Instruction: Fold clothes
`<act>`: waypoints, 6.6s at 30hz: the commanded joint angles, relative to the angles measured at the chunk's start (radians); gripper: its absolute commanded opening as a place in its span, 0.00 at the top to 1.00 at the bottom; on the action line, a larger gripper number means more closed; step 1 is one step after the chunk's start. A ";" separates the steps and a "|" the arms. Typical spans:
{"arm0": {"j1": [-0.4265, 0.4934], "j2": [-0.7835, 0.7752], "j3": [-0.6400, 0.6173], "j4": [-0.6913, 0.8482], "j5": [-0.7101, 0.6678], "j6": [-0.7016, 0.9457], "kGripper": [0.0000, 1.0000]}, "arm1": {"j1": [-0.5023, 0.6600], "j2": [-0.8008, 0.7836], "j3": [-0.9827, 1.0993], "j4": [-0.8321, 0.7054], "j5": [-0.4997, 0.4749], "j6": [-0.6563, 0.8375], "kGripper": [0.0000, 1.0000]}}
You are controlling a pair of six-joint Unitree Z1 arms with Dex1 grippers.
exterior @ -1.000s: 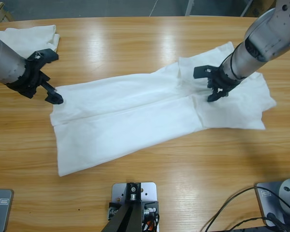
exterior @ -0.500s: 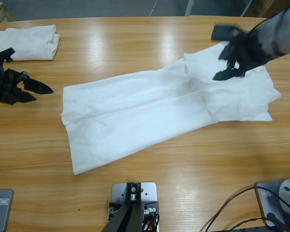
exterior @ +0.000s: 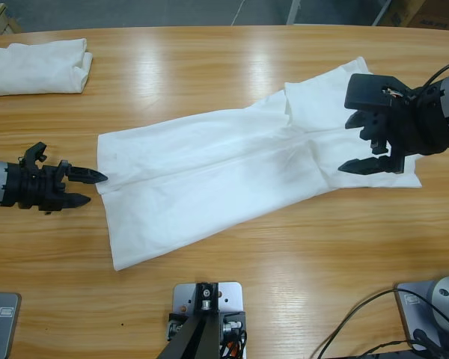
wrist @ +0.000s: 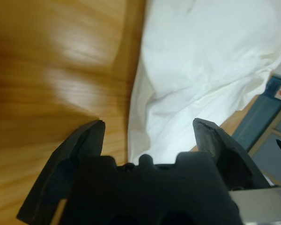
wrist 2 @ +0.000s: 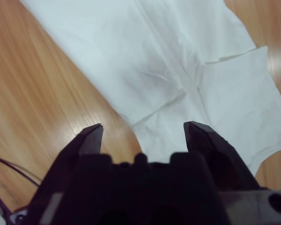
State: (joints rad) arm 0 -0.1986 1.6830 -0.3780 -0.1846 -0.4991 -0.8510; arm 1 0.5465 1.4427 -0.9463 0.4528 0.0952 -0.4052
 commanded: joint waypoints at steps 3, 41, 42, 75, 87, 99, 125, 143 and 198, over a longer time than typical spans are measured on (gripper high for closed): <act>-0.030 0.126 0.099 -0.135 -0.091 -0.036 0.23 | 0.010 -0.012 0.052 -0.013 -0.015 0.009 0.29; -0.090 0.187 0.063 -0.052 0.081 -0.093 0.17 | 0.010 0.020 0.093 -0.056 -0.012 0.001 0.29; -0.101 0.187 0.051 -0.022 0.073 -0.092 0.17 | 0.010 0.020 0.093 -0.056 -0.012 0.001 0.29; -0.139 0.154 -0.061 0.172 0.167 0.056 1.00 | 0.009 0.034 0.098 -0.073 -0.017 0.001 0.29; -0.003 0.230 -0.237 0.296 0.211 0.148 1.00 | 0.007 0.043 0.101 -0.075 -0.029 0.002 0.29; 0.014 0.088 -0.263 0.367 0.172 0.218 0.37 | 0.007 0.051 0.101 -0.082 -0.026 0.005 0.29; -0.334 0.359 -0.882 1.073 0.452 1.218 0.39 | 0.007 0.074 0.104 -0.092 -0.025 0.005 0.29; -0.326 0.407 -0.947 1.119 0.526 1.218 0.39 | 0.006 0.088 0.103 -0.098 -0.019 0.005 0.29; -0.294 0.418 -1.026 1.051 0.728 0.965 0.37 | 0.006 0.115 0.113 -0.114 -0.019 0.020 0.30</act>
State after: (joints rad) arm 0 -0.5064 2.0137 -1.4041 0.8878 0.2148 0.1879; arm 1 0.5466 1.5191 -0.8659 0.3469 0.0842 -0.3981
